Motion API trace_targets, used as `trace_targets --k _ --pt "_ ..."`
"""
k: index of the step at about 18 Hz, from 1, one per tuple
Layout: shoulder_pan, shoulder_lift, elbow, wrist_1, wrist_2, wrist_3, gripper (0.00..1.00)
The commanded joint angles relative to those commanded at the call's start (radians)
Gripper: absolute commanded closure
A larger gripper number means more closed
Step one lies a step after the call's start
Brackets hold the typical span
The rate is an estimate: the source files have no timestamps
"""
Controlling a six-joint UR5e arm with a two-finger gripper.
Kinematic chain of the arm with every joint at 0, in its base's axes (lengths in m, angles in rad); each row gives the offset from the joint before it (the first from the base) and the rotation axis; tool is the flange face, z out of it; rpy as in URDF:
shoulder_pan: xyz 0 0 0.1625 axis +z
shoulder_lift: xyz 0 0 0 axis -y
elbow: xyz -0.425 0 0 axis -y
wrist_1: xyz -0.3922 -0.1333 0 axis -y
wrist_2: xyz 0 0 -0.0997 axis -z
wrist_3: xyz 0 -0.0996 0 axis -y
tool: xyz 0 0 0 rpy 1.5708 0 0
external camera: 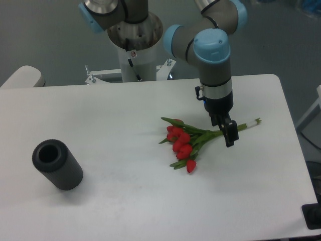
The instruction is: Place the flowers on the table
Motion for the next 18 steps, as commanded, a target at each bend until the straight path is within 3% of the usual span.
trace_targets --k 7,12,18 --pt "-0.109 -0.069 0.127 -0.035 -0.002 -0.242 0.01" --pt "-0.138 -0.104 0.233 -0.169 -0.003 -0.287 0.01" --pt "-0.155 -0.149 0.354 -0.281 -0.008 -0.327 0.01"
